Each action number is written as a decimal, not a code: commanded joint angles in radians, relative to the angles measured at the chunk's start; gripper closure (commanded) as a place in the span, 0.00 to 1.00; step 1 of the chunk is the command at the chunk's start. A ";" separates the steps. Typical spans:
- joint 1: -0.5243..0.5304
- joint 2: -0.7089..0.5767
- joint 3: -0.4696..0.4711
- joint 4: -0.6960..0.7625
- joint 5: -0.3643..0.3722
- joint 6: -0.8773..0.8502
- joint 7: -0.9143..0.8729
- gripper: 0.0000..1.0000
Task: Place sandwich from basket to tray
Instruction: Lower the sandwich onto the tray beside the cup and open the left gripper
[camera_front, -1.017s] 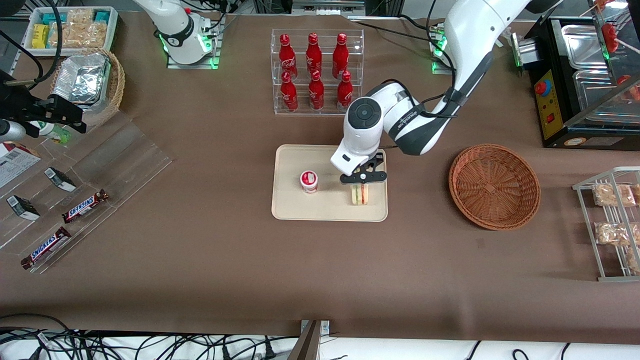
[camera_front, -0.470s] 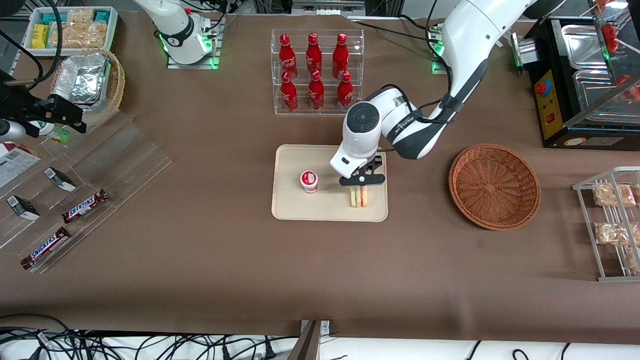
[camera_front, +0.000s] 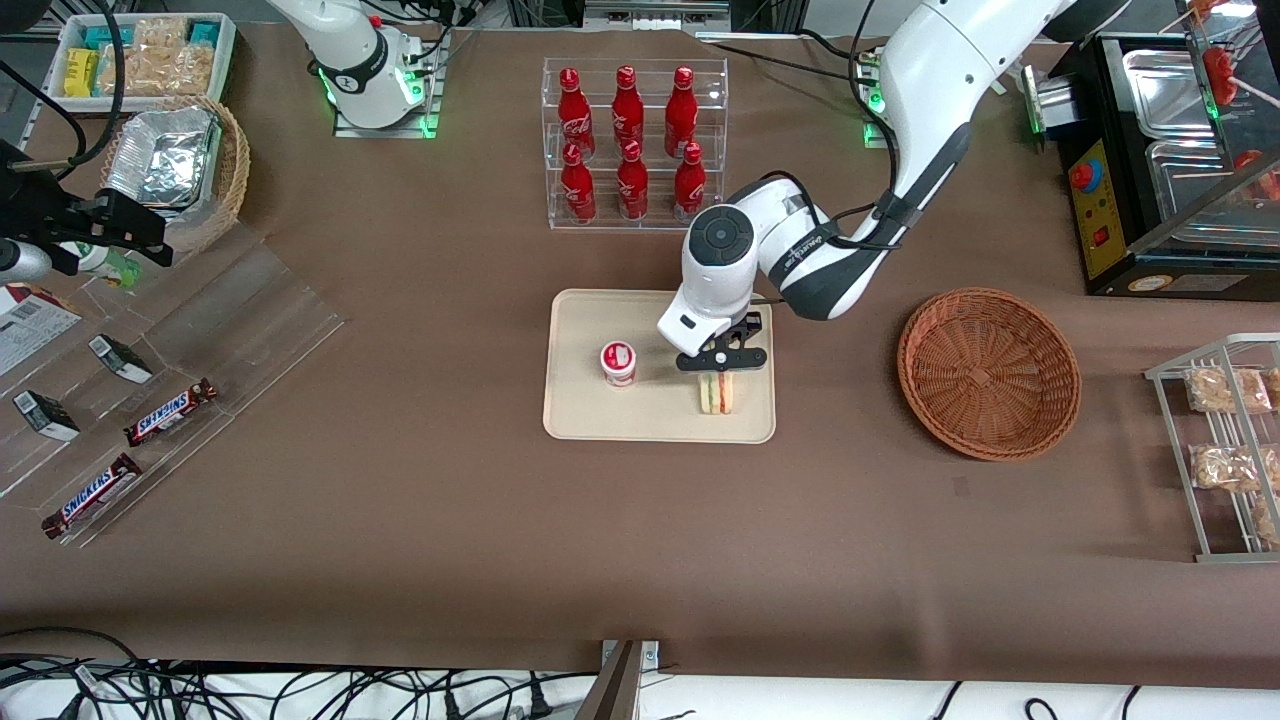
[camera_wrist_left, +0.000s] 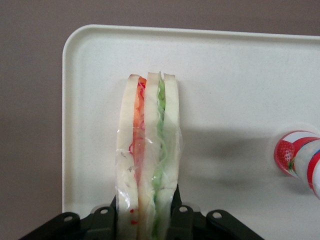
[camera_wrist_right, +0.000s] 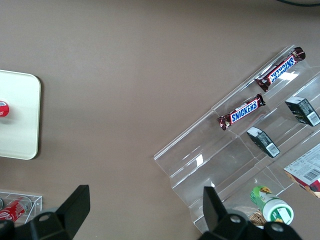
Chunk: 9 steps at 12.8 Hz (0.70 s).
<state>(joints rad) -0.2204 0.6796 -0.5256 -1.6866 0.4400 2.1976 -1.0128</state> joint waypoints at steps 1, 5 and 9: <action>-0.010 0.014 0.001 0.016 0.055 0.001 -0.027 0.56; -0.013 0.017 0.001 0.016 0.066 0.001 -0.043 0.29; -0.011 0.012 -0.002 0.027 0.062 -0.004 -0.049 0.00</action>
<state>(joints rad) -0.2246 0.6881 -0.5257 -1.6846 0.4726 2.1990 -1.0354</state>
